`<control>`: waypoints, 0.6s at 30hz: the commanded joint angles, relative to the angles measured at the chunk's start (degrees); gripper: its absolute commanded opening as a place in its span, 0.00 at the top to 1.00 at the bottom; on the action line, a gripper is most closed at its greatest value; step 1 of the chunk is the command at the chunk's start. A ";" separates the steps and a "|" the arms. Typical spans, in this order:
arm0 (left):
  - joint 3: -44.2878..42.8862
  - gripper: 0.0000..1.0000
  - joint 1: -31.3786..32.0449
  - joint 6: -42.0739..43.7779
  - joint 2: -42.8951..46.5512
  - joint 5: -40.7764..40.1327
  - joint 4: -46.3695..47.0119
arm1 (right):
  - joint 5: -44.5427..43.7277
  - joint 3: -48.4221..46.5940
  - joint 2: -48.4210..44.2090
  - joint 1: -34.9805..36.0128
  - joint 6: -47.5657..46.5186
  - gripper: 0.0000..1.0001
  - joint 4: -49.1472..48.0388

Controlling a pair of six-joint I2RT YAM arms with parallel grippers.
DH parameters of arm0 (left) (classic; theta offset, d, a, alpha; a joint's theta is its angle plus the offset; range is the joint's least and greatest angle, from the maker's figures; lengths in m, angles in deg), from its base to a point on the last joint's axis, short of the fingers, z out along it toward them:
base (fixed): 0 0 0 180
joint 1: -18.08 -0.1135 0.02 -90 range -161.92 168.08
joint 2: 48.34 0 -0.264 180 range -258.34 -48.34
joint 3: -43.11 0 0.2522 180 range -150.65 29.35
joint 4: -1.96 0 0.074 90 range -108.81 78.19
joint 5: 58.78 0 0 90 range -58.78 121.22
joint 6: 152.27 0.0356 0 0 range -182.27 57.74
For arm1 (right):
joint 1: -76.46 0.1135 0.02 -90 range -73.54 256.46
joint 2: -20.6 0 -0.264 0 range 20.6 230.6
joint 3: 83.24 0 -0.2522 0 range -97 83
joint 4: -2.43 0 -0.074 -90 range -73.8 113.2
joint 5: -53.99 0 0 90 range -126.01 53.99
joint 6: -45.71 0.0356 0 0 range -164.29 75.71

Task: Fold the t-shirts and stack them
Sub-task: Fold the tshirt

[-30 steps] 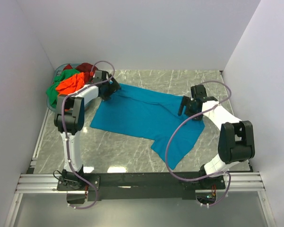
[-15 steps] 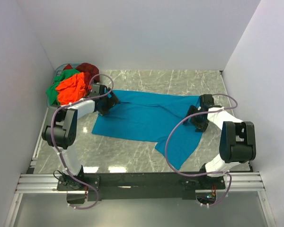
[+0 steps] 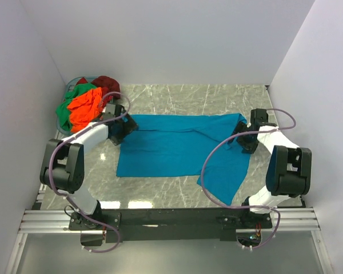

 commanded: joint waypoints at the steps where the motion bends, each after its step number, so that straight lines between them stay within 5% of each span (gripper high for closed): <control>1: -2.46 0.06 -4.82 -1.17 1.77 -3.41 -1.87 | 4.64 -3.70 -4.89 0.15 -1.74 0.18 0.52; 13: -12.90 0.44 -7.65 -1.25 -9.82 -6.13 -0.37 | -0.53 -7.74 -1.73 6.73 -5.77 0.29 1.04; 18: -15.37 0.48 -7.65 -2.57 -13.69 -9.11 -3.01 | -2.29 -9.85 0.11 8.50 -6.22 0.32 1.84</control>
